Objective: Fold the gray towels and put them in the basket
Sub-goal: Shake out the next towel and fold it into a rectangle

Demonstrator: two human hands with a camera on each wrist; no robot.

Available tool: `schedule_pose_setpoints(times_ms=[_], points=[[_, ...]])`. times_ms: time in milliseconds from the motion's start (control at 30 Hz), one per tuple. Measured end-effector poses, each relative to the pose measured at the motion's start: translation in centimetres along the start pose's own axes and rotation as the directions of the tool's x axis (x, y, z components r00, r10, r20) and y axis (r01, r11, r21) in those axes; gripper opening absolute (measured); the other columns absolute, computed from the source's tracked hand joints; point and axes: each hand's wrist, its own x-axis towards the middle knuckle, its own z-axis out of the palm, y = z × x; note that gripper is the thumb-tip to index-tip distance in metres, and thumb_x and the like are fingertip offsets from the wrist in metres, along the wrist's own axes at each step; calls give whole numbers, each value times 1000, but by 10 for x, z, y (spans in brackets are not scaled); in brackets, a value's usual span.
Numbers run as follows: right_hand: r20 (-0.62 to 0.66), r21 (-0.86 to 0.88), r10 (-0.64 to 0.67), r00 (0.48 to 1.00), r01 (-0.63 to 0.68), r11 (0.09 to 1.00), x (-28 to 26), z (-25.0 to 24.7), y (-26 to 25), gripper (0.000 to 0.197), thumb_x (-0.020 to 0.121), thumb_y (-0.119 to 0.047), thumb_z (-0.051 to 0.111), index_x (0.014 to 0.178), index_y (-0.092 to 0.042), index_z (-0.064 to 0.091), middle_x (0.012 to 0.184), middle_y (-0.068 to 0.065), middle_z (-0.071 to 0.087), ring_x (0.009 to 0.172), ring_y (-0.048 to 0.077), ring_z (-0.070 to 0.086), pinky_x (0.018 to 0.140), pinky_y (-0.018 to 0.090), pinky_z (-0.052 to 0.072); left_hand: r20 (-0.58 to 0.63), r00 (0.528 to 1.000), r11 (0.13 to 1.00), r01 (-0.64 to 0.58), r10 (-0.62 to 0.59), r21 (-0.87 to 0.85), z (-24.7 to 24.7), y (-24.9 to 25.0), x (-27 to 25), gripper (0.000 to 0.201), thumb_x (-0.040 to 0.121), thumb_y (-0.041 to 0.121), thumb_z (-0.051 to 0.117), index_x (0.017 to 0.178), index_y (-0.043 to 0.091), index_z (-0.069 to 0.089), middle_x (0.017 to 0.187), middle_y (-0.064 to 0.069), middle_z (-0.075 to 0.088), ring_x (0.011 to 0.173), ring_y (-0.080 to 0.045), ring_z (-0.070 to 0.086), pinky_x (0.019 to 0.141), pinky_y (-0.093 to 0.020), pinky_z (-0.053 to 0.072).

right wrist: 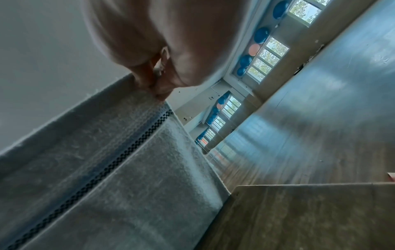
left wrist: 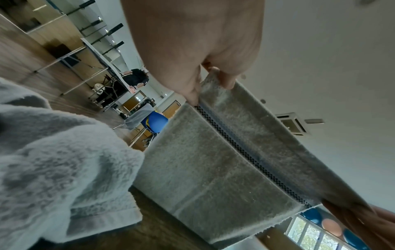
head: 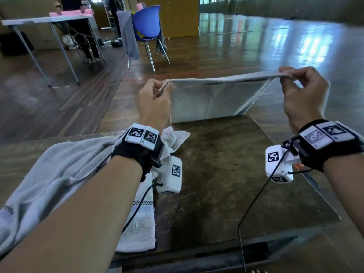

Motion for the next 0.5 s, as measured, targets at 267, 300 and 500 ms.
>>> schedule_pose_setpoints(times_ms=[267, 300, 500], points=[[494, -689, 367, 789, 97, 718, -43, -48, 33, 25, 86, -9, 71, 69, -25, 62, 78, 6, 70, 78, 23, 61, 74, 28, 38, 428, 863, 837, -13, -267, 547, -16, -34, -31, 20, 91, 24, 70, 76, 16, 60, 72, -2, 67, 56, -4, 60, 49, -17, 46], [528, -676, 364, 767, 120, 727, -48, -55, 29, 26, 86, -9, 71, 69, -25, 62, 77, 5, 70, 76, 24, 61, 72, 29, 40, 437, 866, 844, -33, -243, 535, -17, -32, -34, 21, 90, 24, 71, 74, 17, 60, 77, -3, 69, 61, -4, 62, 54, -20, 49], [573, -547, 237, 785, 151, 824, -71, -91, -17, 15, 88, -2, 67, 81, -15, 66, 77, 1, 68, 74, 16, 62, 67, 32, 47, 552, 823, 869, -167, -137, 465, -46, -6, -55, 26, 91, 25, 69, 72, 17, 53, 63, 6, 60, 54, -1, 50, 53, -18, 39]])
